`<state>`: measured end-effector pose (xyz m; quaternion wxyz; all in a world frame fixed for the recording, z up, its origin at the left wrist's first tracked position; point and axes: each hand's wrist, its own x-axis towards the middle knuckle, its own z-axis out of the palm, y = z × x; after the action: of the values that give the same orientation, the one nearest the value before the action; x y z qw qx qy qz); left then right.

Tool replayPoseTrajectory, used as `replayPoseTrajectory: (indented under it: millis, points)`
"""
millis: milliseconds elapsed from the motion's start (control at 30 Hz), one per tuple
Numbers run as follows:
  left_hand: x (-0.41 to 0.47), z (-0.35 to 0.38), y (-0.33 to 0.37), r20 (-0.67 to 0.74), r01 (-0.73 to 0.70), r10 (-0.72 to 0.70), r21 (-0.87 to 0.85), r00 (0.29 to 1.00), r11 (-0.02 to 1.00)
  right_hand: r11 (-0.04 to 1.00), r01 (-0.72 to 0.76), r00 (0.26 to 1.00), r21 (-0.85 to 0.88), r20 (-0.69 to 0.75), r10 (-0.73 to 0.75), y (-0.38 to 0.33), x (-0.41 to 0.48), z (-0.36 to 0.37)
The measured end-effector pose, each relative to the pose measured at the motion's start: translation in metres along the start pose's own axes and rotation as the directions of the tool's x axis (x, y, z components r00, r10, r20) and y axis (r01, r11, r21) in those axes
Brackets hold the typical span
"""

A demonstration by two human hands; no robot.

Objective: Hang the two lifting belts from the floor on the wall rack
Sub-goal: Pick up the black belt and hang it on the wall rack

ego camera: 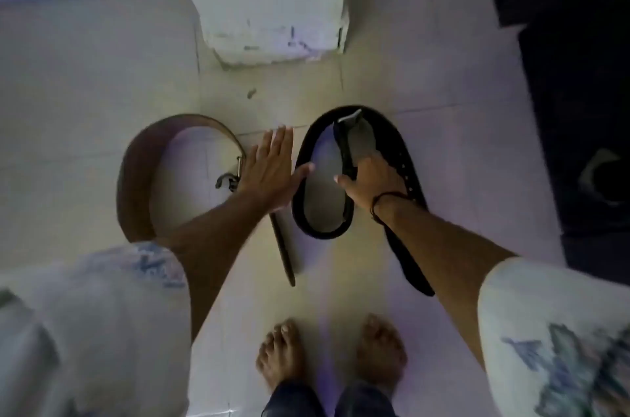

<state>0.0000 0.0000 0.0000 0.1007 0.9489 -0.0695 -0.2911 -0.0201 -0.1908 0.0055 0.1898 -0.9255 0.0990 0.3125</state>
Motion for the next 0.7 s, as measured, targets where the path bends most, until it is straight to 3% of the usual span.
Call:
replayPoseTrajectory:
  millis: [133,233,300,433,567,700]
  points:
    - [0.033,0.003,-0.004,-0.053,0.012,-0.016,-0.083,0.998,0.996,0.984,-0.147,0.986,0.096,-0.066,0.154,-0.008,0.019,0.015]
    - [0.034,-0.014,0.009,-0.176,0.0,-0.035,-0.199,0.984,0.98,0.986,-0.121,0.984,0.116,-0.117,0.135,-0.02,0.012,0.009]
    - [0.032,-0.034,0.021,-0.178,0.05,-0.112,-0.321,0.978,0.946,0.992,-0.082,0.981,0.091,-0.167,0.097,-0.034,-0.002,-0.004]
    - [0.026,-0.086,0.046,0.067,0.205,-0.215,-0.657,0.974,0.726,0.995,0.054,0.971,0.083,-0.236,-0.033,-0.068,-0.036,-0.04]
    - [0.013,-0.156,0.057,0.049,0.186,-0.292,-0.867,0.955,0.463,0.985,0.169,0.934,0.041,-0.325,-0.147,-0.112,-0.074,-0.097]
    - [-0.029,-0.248,0.075,-0.037,0.083,-0.335,-0.937,0.942,0.339,0.971,0.227,0.905,0.081,-0.384,-0.18,-0.152,-0.125,-0.173]
